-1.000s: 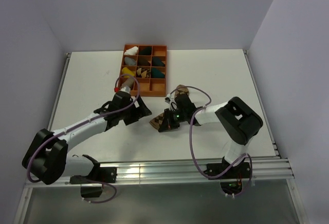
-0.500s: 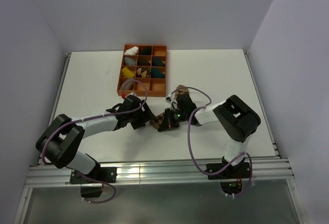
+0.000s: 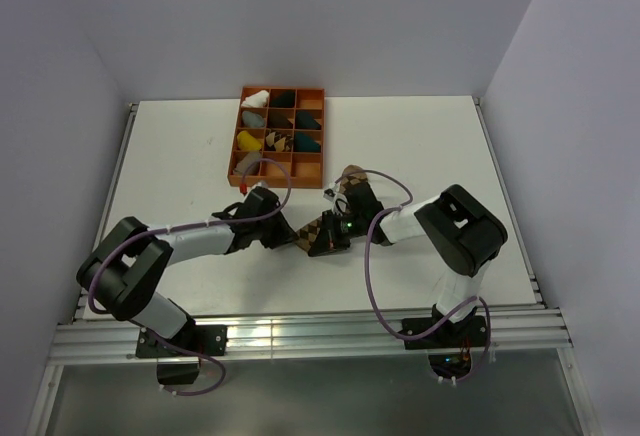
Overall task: Roll the socks
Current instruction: Roll the sock at the center of the board.
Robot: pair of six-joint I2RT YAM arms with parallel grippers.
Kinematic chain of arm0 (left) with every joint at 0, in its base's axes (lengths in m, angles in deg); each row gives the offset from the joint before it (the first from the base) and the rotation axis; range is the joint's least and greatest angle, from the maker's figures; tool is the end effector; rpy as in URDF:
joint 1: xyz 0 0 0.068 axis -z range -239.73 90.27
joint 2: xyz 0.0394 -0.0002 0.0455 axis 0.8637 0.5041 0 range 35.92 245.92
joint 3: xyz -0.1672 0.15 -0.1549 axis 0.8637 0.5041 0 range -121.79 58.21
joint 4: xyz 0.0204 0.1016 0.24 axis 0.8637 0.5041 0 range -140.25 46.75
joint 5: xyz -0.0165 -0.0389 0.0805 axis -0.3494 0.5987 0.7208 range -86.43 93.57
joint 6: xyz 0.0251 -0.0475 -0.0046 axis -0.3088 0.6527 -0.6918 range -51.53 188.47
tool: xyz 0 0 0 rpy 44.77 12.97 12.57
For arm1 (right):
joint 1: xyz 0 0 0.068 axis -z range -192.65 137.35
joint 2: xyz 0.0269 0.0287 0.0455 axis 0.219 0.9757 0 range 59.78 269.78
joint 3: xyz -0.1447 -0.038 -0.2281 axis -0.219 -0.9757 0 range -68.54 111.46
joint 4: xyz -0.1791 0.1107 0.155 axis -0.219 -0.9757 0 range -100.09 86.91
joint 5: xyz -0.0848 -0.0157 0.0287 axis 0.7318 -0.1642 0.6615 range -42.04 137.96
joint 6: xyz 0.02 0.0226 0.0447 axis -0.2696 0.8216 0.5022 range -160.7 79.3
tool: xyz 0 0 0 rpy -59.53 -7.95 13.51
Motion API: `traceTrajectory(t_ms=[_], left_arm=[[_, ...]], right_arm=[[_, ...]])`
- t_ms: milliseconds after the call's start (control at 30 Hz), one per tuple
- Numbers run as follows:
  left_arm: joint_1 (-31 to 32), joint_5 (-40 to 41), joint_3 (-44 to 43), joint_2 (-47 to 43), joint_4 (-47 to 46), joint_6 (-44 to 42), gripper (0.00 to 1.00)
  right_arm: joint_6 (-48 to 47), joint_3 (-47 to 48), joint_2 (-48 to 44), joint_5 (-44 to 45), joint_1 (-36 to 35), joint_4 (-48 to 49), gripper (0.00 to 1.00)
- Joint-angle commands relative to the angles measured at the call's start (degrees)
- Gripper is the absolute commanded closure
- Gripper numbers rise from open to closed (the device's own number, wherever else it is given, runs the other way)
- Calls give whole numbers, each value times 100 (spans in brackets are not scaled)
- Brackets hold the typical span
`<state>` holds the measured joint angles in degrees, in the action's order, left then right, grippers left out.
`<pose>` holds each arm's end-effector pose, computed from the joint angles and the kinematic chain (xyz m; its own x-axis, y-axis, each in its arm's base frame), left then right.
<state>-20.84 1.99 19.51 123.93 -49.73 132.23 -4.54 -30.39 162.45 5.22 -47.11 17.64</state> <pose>0.2226 -0.1807 0.1470 -0.8383 -0.4759 -0.2662 -0.2500 0.7693 -0.5880 0.2417 0.1952 0.1064 -0.9442 -0.1224 -0.3058 -0.3250 0.4961 0.8051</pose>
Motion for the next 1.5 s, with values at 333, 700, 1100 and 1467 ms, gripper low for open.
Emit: traceTrajectory(t_ms=[333,700,1100,1467], left_arm=[[83,132,-673,287,827,-84,100],[83,132,-1236,524,1495,-251,100],[92,36,-1781,762,2049,-383,100],[92,-52,-1922,929,2199,-444,100]], right_arm=[[-679,-264,-738,739,9,54,80],[-1673,-1037,-2313,2707,-780,519,47],[-2719,-985,-2016,5203,-2231,924,45],[-3001,-467,-1285,6320,-3013,915,44]])
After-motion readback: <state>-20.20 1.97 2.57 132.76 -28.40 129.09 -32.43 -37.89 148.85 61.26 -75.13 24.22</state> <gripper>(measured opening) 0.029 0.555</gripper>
